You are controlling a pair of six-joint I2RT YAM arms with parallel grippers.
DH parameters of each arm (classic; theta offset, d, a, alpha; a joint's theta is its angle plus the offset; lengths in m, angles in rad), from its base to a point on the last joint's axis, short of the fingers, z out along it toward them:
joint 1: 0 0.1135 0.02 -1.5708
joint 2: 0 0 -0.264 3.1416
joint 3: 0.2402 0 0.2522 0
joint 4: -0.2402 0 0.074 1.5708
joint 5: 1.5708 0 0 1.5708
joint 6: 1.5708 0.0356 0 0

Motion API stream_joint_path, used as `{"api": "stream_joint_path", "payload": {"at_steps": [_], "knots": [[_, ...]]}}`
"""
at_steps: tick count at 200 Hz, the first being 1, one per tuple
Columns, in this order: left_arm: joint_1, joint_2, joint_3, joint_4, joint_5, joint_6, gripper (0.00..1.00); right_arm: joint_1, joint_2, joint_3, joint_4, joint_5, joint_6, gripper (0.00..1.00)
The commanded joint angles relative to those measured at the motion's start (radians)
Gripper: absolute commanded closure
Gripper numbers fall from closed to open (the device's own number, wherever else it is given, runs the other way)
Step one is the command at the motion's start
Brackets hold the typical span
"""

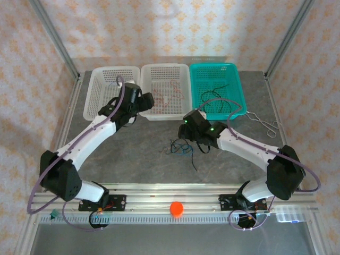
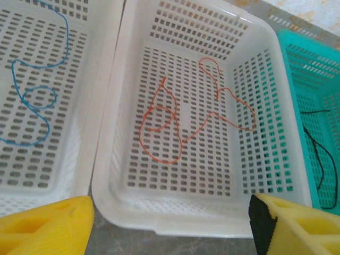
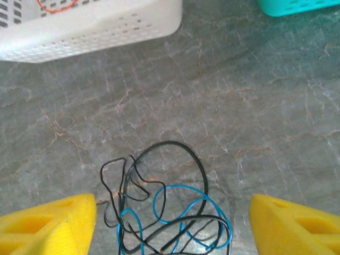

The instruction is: Untangle the cables

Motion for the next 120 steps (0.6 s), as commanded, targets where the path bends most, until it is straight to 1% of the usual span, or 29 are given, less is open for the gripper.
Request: {"api": "stream_joint_path", "payload": {"at_steps": [1, 15, 34, 46, 64, 85, 102, 120], "knots": [[-0.057, -0.08, -0.066, 0.007, -0.101, -0.063, 0.25, 0.004, 0.001, 0.005, -0.091, -0.015, 0.019, 0.28], [-0.116, -0.145, -0.125, 0.038, -0.129, -0.05, 0.28, 0.004, 0.011, 0.019, -0.139, -0.014, -0.002, 0.31], [-0.159, -0.228, -0.217, 0.114, -0.083, -0.04, 0.3, 0.004, 0.021, 0.039, -0.188, -0.019, 0.026, 0.32], [-0.174, -0.269, -0.276, 0.165, -0.059, -0.046, 0.31, 0.004, 0.023, 0.046, -0.197, -0.028, 0.094, 0.33], [-0.191, -0.293, -0.32, 0.185, -0.053, -0.044, 0.31, 0.006, 0.019, 0.034, -0.182, -0.048, 0.24, 0.42], [-0.21, -0.301, -0.348, 0.187, -0.066, -0.041, 0.31, 0.02, 0.0, 0.0, -0.1, -0.09, 0.382, 0.44], [-0.212, -0.309, -0.375, 0.22, -0.037, -0.034, 0.31, 0.025, 0.004, -0.011, -0.065, -0.105, 0.448, 0.44], [-0.212, -0.303, -0.382, 0.231, -0.018, -0.019, 0.31, 0.026, 0.022, -0.009, -0.052, -0.106, 0.469, 0.45]]}}
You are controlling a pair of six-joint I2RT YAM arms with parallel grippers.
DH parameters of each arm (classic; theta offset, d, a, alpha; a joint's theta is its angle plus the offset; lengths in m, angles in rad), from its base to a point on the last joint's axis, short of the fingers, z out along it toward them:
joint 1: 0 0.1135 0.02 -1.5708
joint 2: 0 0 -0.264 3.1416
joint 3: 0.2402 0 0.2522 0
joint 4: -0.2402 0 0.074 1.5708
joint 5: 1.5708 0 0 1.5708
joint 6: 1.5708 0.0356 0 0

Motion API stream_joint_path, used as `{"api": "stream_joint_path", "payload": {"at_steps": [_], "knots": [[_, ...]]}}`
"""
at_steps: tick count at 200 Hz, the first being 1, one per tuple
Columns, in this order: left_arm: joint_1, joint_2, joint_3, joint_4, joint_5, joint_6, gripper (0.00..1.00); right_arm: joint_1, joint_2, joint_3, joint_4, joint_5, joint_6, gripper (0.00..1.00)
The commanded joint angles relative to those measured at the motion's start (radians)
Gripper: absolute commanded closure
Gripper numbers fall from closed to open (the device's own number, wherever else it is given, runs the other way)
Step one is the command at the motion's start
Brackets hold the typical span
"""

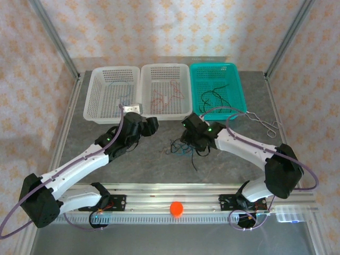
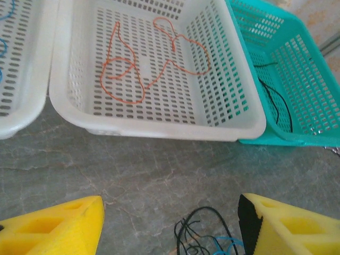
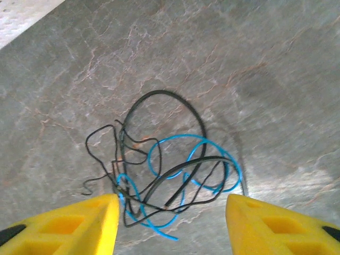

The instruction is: Untangle the cables

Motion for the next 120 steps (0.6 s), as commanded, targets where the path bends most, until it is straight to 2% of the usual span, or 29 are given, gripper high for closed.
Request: {"api": "stream_joint_path", "payload": {"at_steps": [1, 40, 81, 120], "knots": [[-0.004, -0.012, -0.016, 0.064, 0.024, 0.009, 0.31, 0.006, 0.003, -0.01, 0.04, -0.009, 0.121, 0.45], [-0.004, -0.005, -0.014, 0.067, 0.021, 0.017, 0.32, 0.005, 0.058, -0.005, 0.047, -0.022, 0.136, 0.45], [-0.004, 0.004, -0.01, 0.069, 0.024, 0.047, 0.32, 0.005, 0.123, 0.004, 0.058, -0.034, 0.127, 0.39], [-0.004, 0.008, -0.007, 0.065, 0.023, 0.053, 0.33, 0.004, 0.179, 0.027, 0.086, -0.041, 0.114, 0.41]]}}
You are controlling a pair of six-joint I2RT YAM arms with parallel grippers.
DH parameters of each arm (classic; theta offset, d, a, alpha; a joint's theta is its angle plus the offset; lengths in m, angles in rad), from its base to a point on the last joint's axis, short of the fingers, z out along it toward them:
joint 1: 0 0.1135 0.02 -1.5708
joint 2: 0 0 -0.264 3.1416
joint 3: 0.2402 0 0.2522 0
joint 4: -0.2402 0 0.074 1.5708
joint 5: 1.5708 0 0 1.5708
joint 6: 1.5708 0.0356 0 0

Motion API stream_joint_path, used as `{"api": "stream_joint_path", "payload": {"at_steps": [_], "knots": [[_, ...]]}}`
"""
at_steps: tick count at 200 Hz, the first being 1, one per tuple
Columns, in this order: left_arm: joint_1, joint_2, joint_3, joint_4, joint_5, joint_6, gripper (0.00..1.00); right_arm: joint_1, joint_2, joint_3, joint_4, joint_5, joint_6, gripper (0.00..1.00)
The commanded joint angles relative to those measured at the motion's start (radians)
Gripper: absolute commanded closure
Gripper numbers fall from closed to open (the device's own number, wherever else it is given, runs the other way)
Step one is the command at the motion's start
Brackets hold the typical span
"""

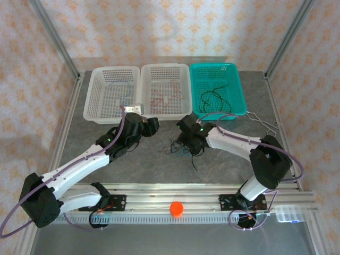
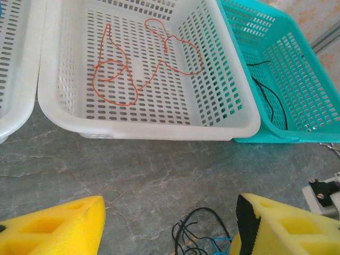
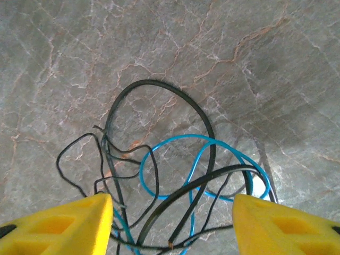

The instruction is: Untangle the cables

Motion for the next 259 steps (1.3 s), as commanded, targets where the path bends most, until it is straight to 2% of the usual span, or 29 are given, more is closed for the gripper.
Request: {"api": "stream_joint_path", "payload": {"at_steps": [1, 64, 106, 116, 143, 163, 203, 235, 259], "knots": [[-0.004, 0.003, 0.005, 0.022, 0.008, 0.021, 0.33, 0.001, 0.034, 0.027, 0.02, 0.005, 0.004, 0.41], [-0.004, 0.001, 0.014, 0.012, -0.004, 0.024, 0.33, 0.0, 0.052, 0.065, 0.042, 0.014, -0.027, 0.73], [-0.004, -0.003, -0.012, 0.042, 0.017, 0.0, 0.33, 0.0, 0.023, 0.101, 0.052, 0.023, -0.124, 0.92], [-0.004, -0.001, -0.018, 0.049, 0.022, -0.003, 0.33, 0.0, 0.021, 0.114, 0.051, 0.025, -0.165, 1.0], [-0.004, 0.02, -0.027, 0.056, 0.044, -0.005, 0.33, 0.001, -0.017, 0.158, 0.054, 0.048, -0.273, 1.0], [-0.004, 0.031, -0.054, 0.1, 0.075, -0.004, 0.33, 0.0, -0.057, 0.16, 0.093, -0.002, -0.36, 1.0], [-0.004, 0.048, -0.101, 0.162, 0.108, -0.04, 0.34, 0.001, -0.161, -0.008, 0.314, -0.261, -0.509, 1.0], [-0.004, 0.079, -0.087, 0.168, 0.12, -0.03, 0.34, -0.018, -0.169, -0.129, 0.354, -0.197, -0.492, 1.0], [-0.004, 0.093, -0.082, 0.173, 0.129, -0.025, 0.34, -0.028, -0.145, -0.145, 0.302, -0.084, -0.455, 0.94]]}}
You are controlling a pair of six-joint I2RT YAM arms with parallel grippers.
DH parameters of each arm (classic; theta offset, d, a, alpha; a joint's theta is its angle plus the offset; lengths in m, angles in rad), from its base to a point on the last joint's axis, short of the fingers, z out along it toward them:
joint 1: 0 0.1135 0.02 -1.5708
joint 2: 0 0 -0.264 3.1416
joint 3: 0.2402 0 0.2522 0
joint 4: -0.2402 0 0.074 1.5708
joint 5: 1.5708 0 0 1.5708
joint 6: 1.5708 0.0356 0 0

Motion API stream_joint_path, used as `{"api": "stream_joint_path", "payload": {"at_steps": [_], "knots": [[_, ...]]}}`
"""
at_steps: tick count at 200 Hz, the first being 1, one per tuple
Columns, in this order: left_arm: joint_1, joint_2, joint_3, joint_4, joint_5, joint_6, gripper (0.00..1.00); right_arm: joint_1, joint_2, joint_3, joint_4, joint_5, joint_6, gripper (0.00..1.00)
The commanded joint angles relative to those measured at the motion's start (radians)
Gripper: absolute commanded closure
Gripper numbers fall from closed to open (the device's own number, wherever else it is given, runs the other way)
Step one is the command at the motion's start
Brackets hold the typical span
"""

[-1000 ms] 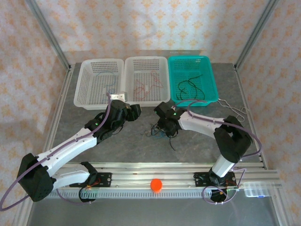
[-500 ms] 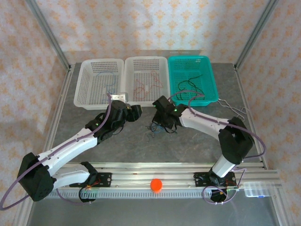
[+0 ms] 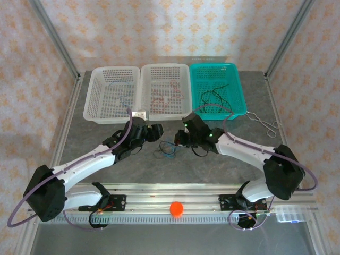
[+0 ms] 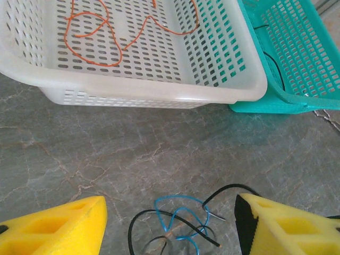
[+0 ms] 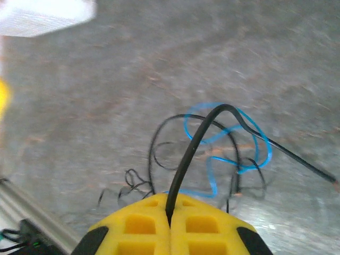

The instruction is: Untangle the cables

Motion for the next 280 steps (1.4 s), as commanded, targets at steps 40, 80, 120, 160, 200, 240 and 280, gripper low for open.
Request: {"api": "stream_joint_path", "payload": {"at_steps": [40, 80, 120, 160, 200, 240, 280], "knots": [[-0.004, 0.015, 0.007, 0.034, 0.027, 0.005, 0.34, -0.022, 0.034, 0.006, -0.069, 0.195, 0.049, 0.76], [-0.003, -0.004, -0.044, 0.077, 0.064, -0.034, 0.34, -0.024, 0.108, 0.104, -0.171, 0.23, 0.062, 0.69], [-0.021, -0.047, -0.131, 0.138, 0.062, -0.097, 0.33, -0.023, 0.176, 0.188, -0.219, 0.2, 0.066, 0.59], [-0.052, -0.053, -0.166, 0.154, 0.038, -0.12, 0.3, -0.011, 0.228, 0.25, -0.302, 0.216, 0.064, 0.65], [-0.078, -0.029, -0.175, 0.174, 0.021, -0.13, 0.29, 0.008, 0.222, 0.298, -0.352, 0.237, 0.059, 0.83], [-0.082, 0.003, -0.171, 0.212, 0.033, -0.129, 0.26, 0.011, 0.136, 0.329, -0.353, 0.241, 0.048, 1.0], [-0.092, 0.064, -0.169, 0.261, 0.057, -0.125, 0.18, -0.007, 0.048, 0.305, -0.266, 0.119, -0.008, 1.0]]}}
